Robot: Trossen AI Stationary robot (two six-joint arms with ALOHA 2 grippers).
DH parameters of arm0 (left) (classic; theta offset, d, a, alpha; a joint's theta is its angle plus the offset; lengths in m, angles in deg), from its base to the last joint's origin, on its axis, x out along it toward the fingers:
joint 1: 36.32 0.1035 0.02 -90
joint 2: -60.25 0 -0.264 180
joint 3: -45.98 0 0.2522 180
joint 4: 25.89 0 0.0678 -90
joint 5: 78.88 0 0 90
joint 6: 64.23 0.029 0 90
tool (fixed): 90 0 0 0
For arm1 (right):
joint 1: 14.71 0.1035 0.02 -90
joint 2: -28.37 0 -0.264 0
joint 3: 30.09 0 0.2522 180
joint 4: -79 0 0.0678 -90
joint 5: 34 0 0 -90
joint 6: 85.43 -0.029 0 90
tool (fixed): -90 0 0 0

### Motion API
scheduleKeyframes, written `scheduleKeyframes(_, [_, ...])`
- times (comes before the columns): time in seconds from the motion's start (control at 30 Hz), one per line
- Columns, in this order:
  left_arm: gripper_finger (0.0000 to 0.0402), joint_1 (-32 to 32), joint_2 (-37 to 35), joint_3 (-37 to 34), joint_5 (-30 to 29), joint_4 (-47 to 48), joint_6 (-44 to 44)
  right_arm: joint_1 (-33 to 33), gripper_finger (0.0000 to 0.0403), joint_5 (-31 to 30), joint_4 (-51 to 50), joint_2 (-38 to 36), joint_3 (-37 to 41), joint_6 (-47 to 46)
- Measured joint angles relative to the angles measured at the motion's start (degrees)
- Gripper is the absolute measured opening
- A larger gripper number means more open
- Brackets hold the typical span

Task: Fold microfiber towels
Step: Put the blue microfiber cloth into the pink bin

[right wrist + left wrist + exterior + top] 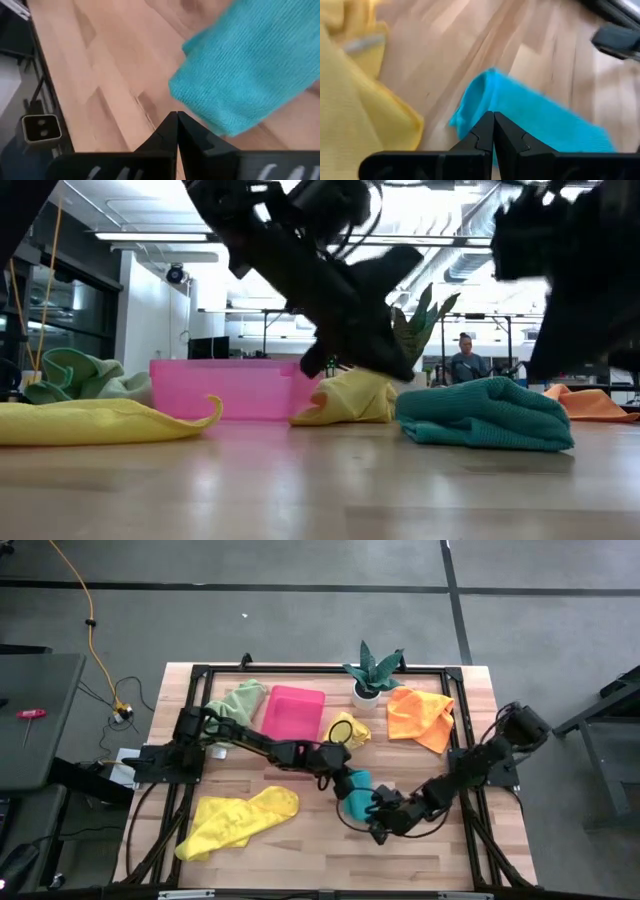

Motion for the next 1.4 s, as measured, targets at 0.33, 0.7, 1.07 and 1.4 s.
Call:
scheduleKeyframes(0.33, [0.0, 0.0, -10.3, 0.0, 3.7, 5.2, 10.1, 4.6, 0.0, -12.2, -19.1, -22.3, 0.0, 3.2])
scheduleKeyframes(0.7, [0.0071, -3.0, -11.8, 8.6, 7.4, 22.1, 33.6, 8.1, 0.0, -26.5, -30.6, -41.5, 0.0, 4.4])
scheduleKeyframes(1.07, [0.0232, -9.1, -2.6, 14.4, -2.3, 26.0, 67.2, 7.9, 0.0, -28.2, -33.5, -45.0, 0.0, 5.5])
scheduleKeyframes(1.4, [0.0254, -9.1, 5.3, 14.3, -3.0, 23.5, 81.2, 7.9, 0.0, -28.5, -33.7, -43.4, 0.0, 1.4])
